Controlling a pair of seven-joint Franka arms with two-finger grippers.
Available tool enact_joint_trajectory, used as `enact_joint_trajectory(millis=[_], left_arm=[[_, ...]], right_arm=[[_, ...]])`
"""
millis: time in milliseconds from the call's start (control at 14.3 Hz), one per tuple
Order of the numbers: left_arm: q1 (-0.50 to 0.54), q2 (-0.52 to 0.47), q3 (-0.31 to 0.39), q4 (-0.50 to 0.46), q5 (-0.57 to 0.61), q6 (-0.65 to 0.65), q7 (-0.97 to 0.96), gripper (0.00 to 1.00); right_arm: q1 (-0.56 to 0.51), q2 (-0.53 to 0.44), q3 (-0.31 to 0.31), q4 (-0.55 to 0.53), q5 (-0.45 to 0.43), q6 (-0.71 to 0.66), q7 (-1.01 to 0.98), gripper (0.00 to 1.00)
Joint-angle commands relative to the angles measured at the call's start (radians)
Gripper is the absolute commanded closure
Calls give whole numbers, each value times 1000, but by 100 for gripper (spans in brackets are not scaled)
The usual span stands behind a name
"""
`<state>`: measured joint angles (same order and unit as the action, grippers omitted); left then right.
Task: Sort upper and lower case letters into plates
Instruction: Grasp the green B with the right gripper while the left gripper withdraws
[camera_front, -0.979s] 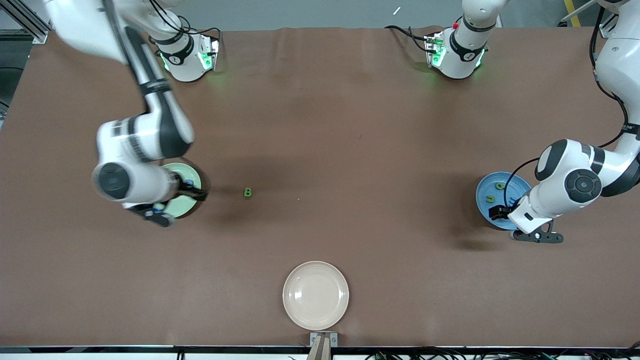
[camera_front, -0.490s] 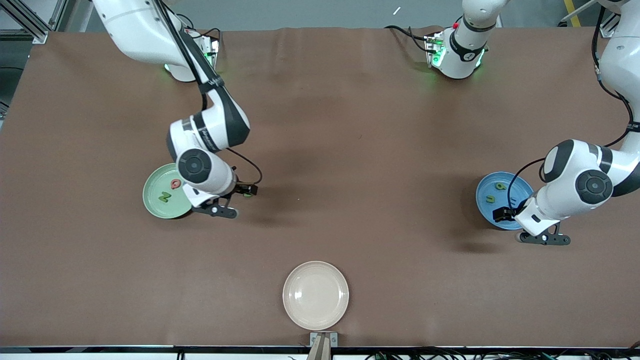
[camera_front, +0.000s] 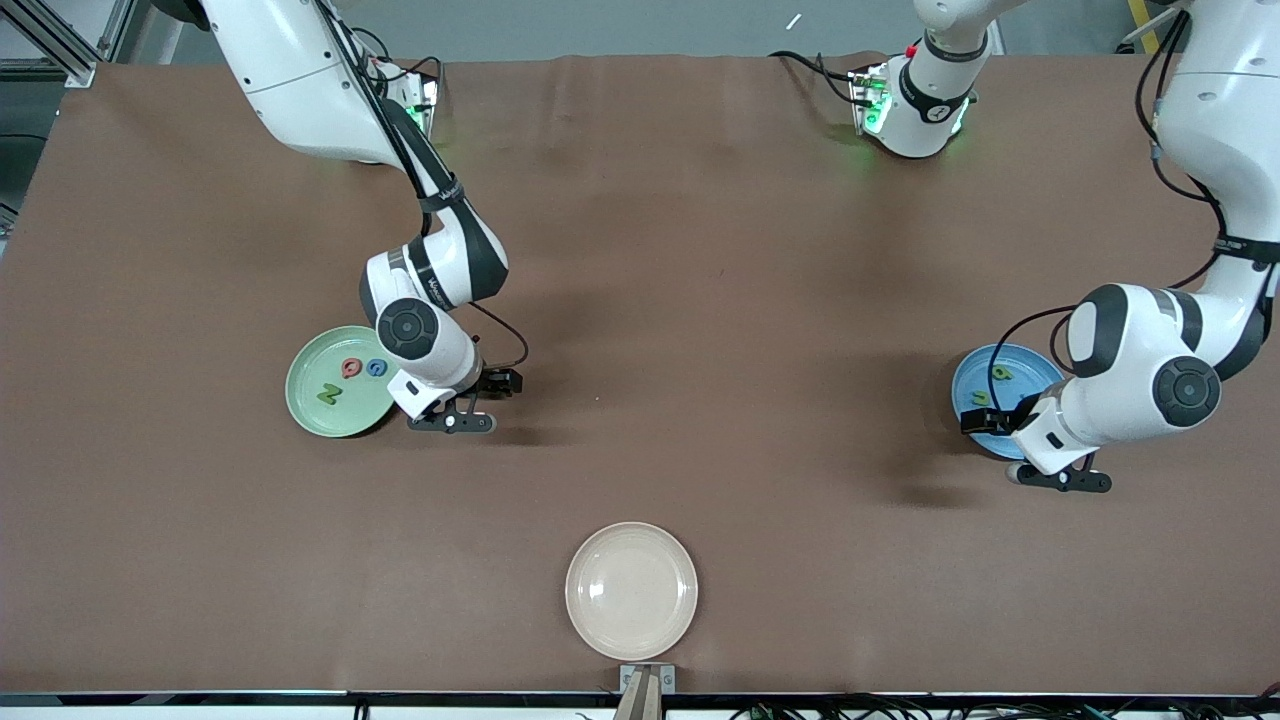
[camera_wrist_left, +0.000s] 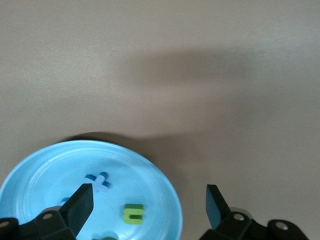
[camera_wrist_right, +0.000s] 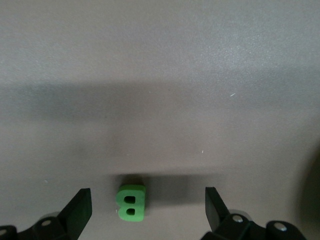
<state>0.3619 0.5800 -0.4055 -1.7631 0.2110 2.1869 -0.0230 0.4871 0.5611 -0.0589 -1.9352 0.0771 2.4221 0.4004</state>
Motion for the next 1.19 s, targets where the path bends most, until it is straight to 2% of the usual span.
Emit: enact_joint_trajectory(millis=[0,140,210,280,420,630,979,1119], left_arm=[[-223,-97,198,-55,-135,-9,12,1],[-390,-147,351,-82,-226,-9,12,1],[-452,-175,407,-100,-252,-9,12,1],[-474,-208,428,-111,-255,-10,8,1],[-468,-271,424,-121,-252,-16,-2,1],[-448,-371,424,-113,-249,-94,11,1],[-429,-512,430,-104,-249,-205,17,1],[-423,-529,435,-43,-249,-278,34,1]], right_arm=[[2,-30,2,-86,12,104,-15,0],[4,-30,2,-109,12,155,-12,0],[8,-30,4,-114,13,155,-6,1],[11,-32,4,-122,13,156,-3,3],[24,-38,5,-134,23,158,-2,5],[37,-41,4,-140,27,158,0,16],[50,-44,4,-142,27,156,5,48],[50,-44,4,-140,27,156,5,63]])
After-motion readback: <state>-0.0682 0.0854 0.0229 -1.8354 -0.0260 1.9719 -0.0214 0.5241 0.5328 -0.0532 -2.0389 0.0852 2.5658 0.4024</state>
